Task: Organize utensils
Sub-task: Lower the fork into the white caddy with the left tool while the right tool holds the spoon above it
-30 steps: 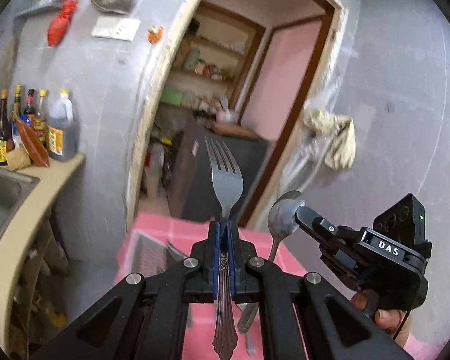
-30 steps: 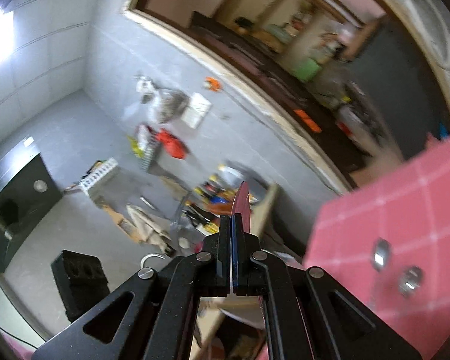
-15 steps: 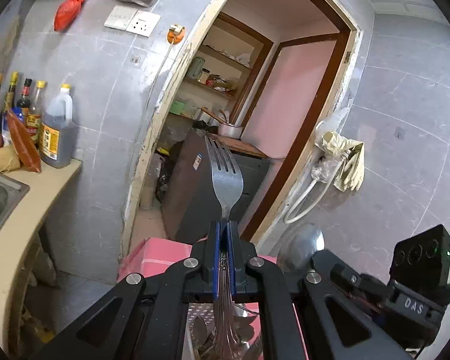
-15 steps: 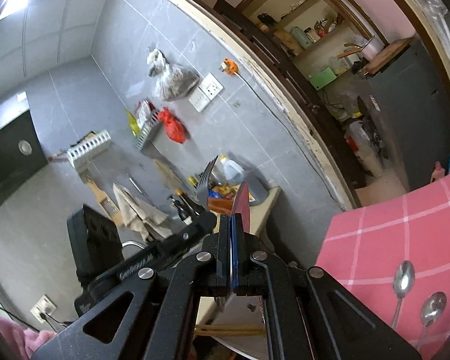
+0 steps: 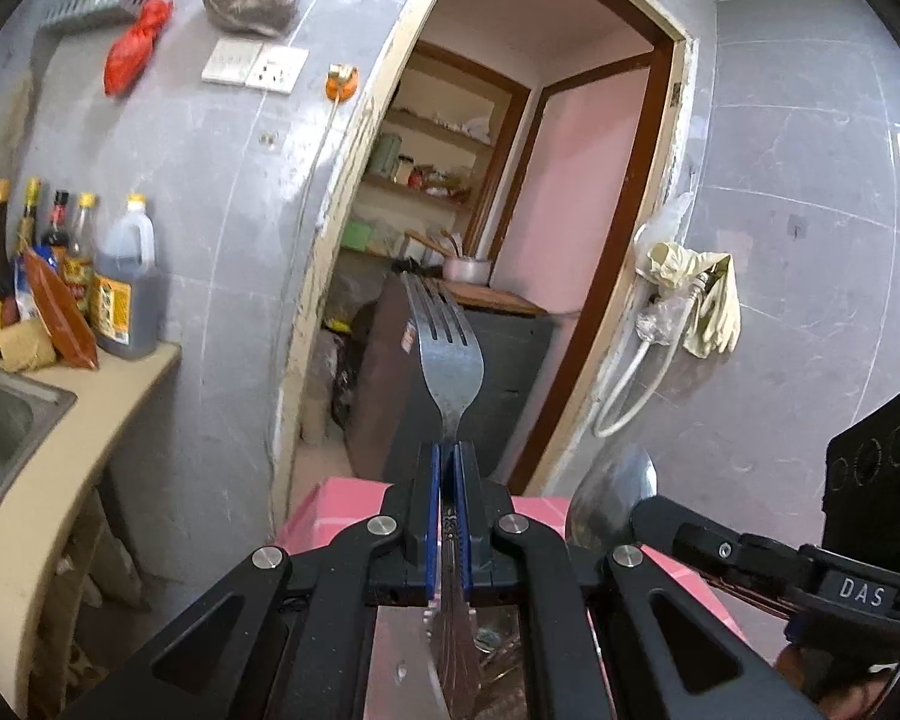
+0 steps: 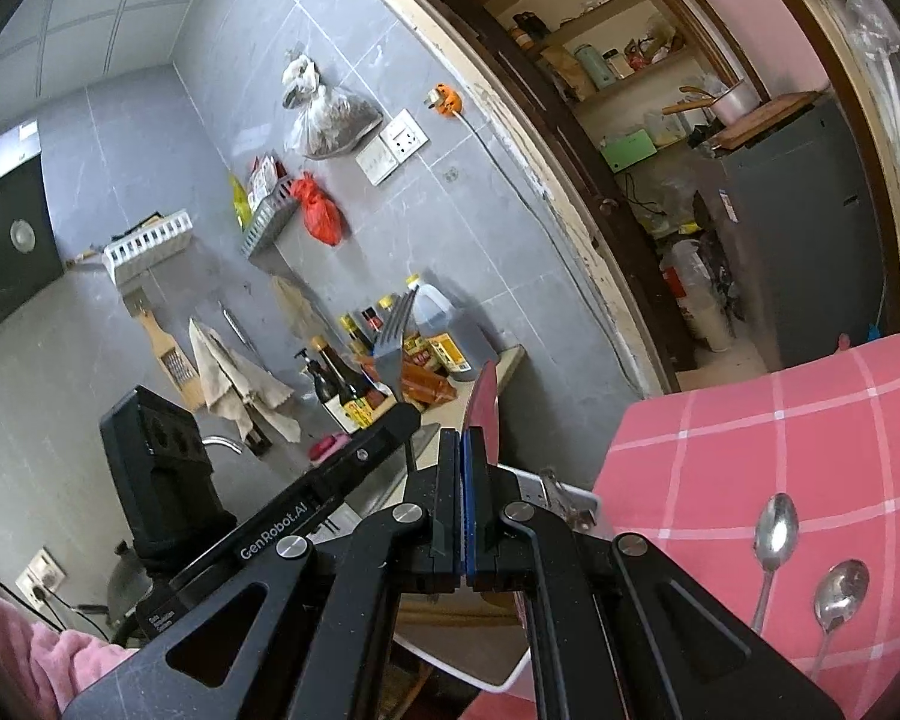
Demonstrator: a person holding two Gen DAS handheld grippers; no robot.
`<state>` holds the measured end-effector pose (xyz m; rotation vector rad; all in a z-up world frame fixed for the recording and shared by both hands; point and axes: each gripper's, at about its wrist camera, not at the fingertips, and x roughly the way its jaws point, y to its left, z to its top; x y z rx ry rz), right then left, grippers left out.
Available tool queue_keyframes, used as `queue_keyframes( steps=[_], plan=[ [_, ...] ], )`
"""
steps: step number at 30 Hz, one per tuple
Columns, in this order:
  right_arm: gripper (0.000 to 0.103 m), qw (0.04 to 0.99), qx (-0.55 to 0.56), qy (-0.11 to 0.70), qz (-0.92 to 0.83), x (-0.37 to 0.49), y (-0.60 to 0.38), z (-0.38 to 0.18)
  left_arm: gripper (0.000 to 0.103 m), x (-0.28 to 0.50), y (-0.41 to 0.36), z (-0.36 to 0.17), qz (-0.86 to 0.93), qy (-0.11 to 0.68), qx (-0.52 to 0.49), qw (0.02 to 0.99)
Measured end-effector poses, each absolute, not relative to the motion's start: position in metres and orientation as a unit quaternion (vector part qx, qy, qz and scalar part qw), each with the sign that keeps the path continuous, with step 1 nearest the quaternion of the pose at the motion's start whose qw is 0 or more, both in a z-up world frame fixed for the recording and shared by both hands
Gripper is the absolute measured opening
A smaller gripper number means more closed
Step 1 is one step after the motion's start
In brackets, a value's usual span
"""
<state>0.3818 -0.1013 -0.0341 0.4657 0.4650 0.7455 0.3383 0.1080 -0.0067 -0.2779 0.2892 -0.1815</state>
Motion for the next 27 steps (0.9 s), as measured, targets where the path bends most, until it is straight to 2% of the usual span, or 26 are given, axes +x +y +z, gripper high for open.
queue_keyframes(
  steps=[8,22,27],
  plan=[
    [0.001,0.884,0.209,0.225,0.352,0.375,-0.099,-0.036,0.005,0.329,0.094,-0.008,-0.063,0.110,-0.104,0.987],
    [0.001,0.884,0.207,0.235,0.348,0.369,-0.100,-0.044,0.004,0.328,0.104,-0.002,-0.033,0.076,-0.112,0.990],
    [0.001,0.882,0.212,0.238,0.347,0.368,-0.100,-0.049,0.003,0.331,0.100,-0.012,-0.044,0.100,-0.103,0.989]
  ],
)
